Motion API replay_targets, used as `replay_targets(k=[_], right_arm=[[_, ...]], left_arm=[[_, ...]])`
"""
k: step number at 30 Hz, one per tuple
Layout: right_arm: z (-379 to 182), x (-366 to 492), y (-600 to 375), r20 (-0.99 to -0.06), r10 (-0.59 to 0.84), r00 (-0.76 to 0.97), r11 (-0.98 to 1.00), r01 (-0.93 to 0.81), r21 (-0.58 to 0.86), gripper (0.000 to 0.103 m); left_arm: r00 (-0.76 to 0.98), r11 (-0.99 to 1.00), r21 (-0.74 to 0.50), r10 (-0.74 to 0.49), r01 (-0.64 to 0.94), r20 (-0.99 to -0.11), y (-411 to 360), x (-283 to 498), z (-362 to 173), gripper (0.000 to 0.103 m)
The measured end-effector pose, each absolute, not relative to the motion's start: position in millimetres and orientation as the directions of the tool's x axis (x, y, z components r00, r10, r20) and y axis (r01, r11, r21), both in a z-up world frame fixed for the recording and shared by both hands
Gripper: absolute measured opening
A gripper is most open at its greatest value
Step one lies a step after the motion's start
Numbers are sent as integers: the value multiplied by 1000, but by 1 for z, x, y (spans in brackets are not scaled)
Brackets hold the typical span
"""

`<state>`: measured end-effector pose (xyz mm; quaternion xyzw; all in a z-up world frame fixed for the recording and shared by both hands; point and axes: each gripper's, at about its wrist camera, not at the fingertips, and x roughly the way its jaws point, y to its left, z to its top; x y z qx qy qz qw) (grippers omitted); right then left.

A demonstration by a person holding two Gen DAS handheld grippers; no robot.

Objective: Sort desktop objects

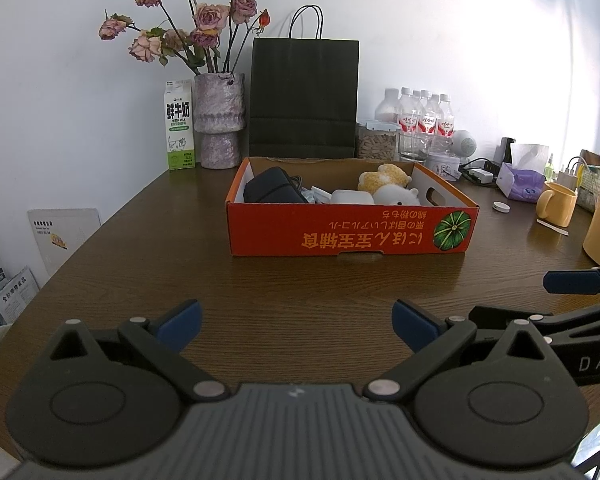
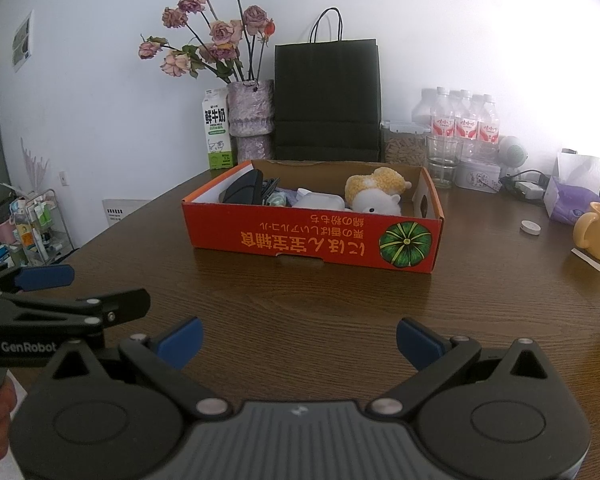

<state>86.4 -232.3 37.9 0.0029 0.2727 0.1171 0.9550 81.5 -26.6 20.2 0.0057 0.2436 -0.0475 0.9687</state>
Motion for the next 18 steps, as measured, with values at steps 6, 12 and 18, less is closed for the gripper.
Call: replay_targets(k=[6,12,18], right_arm=[[37,86,-233,-520,225,824,973,-221,70,103],[37,86,-233,-521,225,824,973,-222,69,103],[35,86,-234,-522,223,823,973,-221,68,103]], left_arm=[[878,995,-10,-88,94,-471,-27,82,20,103],[877,996,-9,-87,94,-472,-27,82,20,103],[870,994,-24,-103,104,-483,-26,83,17,103]])
